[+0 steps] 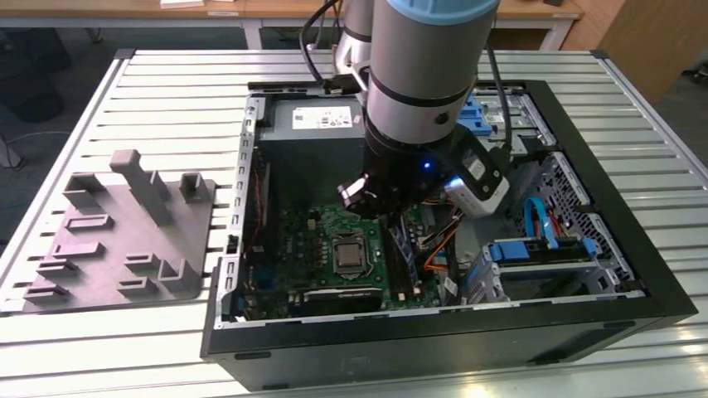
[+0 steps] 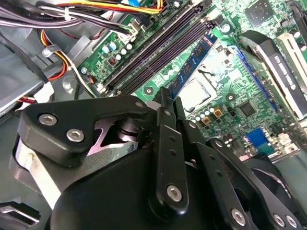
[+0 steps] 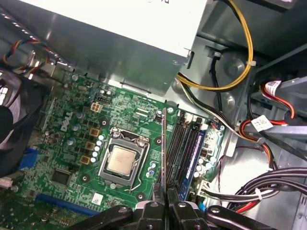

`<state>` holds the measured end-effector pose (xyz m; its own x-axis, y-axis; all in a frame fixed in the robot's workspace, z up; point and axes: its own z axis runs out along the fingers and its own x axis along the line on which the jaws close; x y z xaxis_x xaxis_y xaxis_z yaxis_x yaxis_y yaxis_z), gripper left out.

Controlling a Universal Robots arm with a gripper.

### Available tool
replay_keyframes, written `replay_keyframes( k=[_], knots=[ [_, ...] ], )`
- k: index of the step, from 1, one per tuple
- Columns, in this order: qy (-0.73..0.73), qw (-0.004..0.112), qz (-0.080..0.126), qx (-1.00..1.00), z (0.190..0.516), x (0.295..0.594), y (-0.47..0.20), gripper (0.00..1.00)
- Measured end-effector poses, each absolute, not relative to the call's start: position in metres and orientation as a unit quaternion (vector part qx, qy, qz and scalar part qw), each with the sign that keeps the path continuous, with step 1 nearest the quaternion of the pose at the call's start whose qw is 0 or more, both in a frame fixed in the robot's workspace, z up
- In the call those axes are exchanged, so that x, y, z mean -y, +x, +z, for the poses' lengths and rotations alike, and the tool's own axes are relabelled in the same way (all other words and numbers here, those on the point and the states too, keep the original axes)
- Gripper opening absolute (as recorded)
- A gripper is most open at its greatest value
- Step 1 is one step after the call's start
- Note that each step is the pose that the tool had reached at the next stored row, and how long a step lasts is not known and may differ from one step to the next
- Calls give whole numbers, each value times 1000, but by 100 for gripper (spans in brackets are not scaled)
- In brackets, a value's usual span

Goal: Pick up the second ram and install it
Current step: 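Insert the second ram into the second slot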

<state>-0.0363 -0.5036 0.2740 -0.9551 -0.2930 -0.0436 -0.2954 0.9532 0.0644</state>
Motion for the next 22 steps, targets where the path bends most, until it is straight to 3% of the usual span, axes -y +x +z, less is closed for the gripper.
replay_keyframes(
  k=[22],
  knots=[
    [-72,19,34,-997,274,504,-36,14]
  ],
)
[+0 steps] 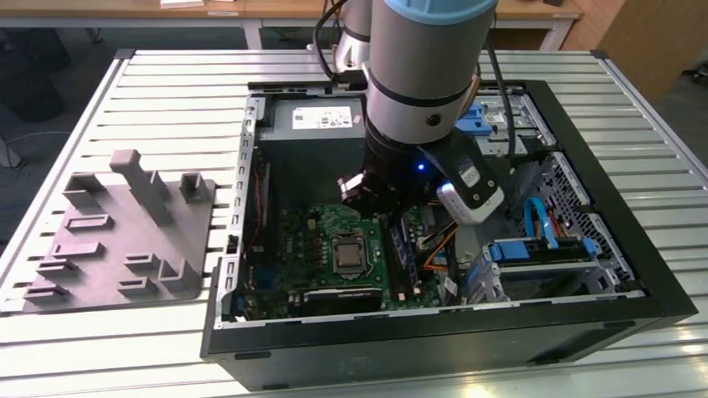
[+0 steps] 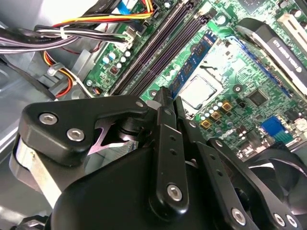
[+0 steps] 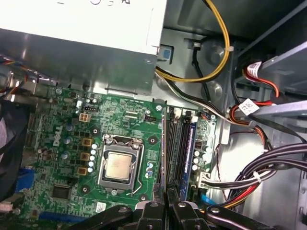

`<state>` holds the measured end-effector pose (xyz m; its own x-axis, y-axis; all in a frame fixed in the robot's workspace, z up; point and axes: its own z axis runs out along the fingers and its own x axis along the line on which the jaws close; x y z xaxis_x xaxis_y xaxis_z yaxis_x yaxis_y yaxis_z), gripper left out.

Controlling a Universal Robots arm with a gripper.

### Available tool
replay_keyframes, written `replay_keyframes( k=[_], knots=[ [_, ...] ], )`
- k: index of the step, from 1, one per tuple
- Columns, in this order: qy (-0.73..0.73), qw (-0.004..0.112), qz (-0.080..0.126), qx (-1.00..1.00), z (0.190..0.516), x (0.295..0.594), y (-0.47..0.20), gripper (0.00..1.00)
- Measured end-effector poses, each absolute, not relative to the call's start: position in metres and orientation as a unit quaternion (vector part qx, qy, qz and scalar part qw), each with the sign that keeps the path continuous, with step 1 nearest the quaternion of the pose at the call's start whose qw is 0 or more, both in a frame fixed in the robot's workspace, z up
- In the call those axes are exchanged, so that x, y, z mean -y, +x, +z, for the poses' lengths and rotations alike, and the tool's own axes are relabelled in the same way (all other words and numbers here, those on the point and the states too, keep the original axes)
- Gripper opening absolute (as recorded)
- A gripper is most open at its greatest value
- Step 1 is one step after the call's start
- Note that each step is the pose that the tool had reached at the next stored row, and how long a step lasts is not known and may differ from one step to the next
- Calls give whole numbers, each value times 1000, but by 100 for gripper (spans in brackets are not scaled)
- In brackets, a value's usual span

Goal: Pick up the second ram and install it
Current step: 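Insert the second ram into the second slot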

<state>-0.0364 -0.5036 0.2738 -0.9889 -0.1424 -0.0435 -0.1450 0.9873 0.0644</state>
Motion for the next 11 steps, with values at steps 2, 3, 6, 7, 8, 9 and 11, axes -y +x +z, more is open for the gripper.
replay_keyframes(
  k=[2,3,6,7,8,9,11],
  knots=[
    [-65,20,34,-997,274,504,-36,14],
    [-62,20,33,-997,274,504,-36,14],
    [-52,20,33,-998,274,504,-36,14],
    [-49,20,33,-998,274,504,-36,14],
    [-45,20,33,-998,274,504,-36,14],
    [-42,20,33,-998,274,504,-36,14],
    [-35,21,33,-999,274,504,-36,14]
  ],
)
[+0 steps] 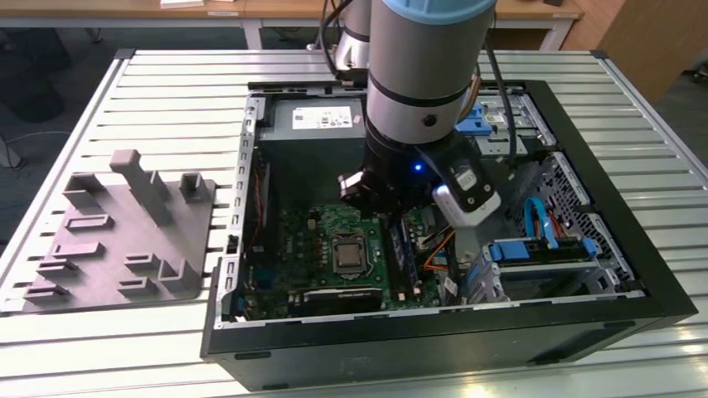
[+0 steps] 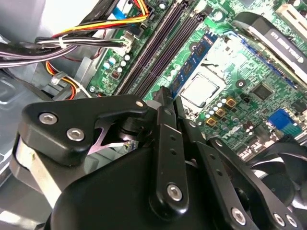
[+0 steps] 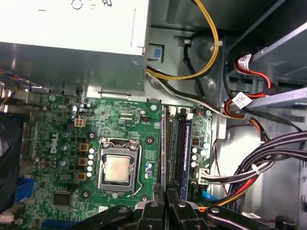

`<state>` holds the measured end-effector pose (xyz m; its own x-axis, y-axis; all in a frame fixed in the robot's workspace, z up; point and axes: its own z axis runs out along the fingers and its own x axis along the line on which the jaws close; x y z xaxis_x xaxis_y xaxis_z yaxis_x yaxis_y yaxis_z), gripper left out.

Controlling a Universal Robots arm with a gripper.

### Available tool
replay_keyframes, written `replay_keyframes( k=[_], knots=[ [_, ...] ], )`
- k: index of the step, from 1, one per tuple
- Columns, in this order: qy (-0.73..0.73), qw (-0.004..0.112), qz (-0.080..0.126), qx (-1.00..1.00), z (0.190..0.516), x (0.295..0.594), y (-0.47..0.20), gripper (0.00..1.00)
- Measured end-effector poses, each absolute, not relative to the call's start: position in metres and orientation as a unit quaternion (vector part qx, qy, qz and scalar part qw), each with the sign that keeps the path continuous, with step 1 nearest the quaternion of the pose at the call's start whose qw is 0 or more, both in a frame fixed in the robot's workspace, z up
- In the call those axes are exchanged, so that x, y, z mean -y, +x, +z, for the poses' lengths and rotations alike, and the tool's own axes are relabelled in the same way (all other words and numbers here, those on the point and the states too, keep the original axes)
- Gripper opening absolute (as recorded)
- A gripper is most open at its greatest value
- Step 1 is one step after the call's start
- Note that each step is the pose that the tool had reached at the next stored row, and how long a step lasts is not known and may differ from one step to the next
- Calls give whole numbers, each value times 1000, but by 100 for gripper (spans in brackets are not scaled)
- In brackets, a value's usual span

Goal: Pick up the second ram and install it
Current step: 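Insert the second ram into the second slot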

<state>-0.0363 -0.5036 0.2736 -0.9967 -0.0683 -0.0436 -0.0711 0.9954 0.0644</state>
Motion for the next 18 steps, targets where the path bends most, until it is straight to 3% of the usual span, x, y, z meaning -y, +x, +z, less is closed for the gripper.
replay_keyframes(
  k=[18],
  knots=[
    [23,23,32,-999,273,504,-36,14]
  ],
)
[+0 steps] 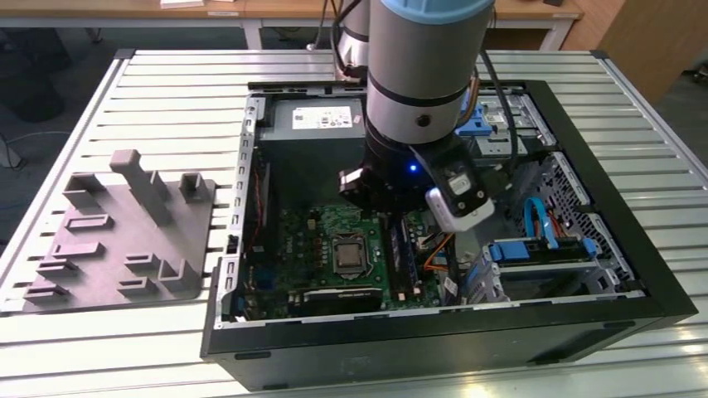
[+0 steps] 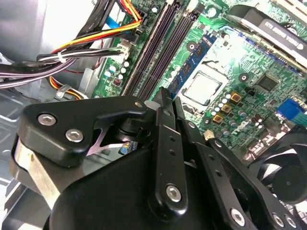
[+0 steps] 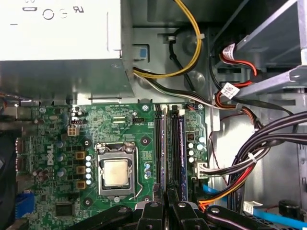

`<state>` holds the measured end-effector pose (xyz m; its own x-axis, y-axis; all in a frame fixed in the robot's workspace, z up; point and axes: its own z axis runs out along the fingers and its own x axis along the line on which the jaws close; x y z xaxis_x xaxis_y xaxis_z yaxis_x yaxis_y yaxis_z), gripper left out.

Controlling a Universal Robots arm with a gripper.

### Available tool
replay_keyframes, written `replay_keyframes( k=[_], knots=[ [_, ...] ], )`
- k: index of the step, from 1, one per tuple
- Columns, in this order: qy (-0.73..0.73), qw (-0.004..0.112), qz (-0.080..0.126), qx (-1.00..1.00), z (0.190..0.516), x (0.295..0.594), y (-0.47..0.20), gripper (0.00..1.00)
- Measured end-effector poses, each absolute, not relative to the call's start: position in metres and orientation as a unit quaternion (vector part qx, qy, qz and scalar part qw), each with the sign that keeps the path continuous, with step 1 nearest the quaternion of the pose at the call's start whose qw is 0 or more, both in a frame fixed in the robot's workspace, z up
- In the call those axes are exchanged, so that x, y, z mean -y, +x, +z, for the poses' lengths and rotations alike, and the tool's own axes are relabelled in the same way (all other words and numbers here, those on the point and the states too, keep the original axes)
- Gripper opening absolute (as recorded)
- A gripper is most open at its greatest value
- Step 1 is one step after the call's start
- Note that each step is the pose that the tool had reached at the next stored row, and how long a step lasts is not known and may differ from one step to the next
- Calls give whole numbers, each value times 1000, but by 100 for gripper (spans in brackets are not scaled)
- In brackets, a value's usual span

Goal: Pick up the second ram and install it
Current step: 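Insert the second ram into the second slot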

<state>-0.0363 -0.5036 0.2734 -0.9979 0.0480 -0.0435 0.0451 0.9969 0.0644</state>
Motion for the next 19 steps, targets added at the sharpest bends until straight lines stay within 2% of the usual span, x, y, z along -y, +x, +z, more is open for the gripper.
replay_keyframes(
  k=[19],
  knots=[
    [90,25,30,-995,273,504,-36,14]
  ],
)
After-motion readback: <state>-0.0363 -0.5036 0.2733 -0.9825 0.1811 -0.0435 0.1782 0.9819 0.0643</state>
